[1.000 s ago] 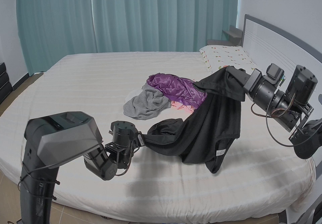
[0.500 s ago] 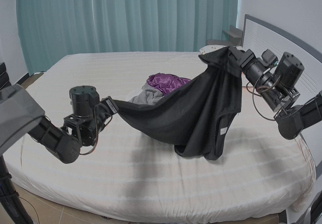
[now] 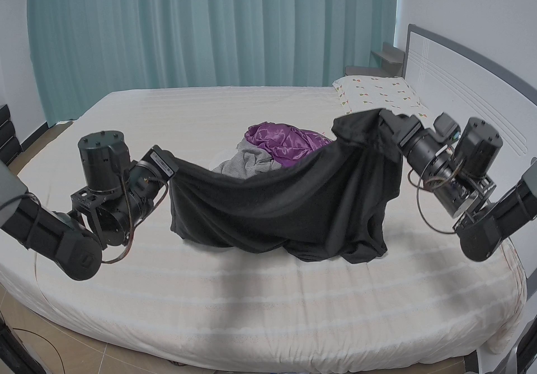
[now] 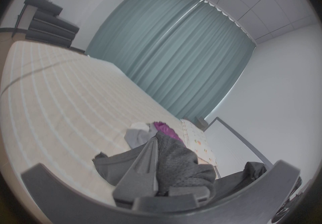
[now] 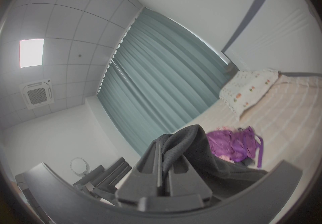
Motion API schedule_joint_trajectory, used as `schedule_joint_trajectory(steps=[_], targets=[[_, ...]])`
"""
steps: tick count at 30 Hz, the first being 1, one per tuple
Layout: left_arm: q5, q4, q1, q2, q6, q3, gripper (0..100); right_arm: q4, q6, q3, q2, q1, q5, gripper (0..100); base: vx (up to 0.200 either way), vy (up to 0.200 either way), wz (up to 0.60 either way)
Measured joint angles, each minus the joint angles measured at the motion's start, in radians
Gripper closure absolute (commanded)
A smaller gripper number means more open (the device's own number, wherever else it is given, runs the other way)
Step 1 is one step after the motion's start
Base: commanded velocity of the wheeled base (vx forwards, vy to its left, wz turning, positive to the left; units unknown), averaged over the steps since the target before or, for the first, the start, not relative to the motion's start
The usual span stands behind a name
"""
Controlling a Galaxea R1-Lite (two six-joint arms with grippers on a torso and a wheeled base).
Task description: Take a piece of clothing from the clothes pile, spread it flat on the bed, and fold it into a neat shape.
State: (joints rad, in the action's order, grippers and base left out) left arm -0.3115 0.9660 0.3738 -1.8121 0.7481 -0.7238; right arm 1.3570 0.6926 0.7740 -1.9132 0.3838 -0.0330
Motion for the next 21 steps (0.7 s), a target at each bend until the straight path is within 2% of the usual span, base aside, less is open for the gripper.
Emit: schedule_joint_trajectory(steps=[8,21], targets=[[0.023,0.019,0.041,-0.097,0.064,0.088,100,0.054,0.069,-0.179,-0.072,0.048,0.011,100,0.0,0.0,0.0],[0.025,0.045,0.081,-0.14,0.088,0.198,100,0.063,0.082,-0.224,-0.113,0.07,0.003,100,0.0,0.0,0.0]])
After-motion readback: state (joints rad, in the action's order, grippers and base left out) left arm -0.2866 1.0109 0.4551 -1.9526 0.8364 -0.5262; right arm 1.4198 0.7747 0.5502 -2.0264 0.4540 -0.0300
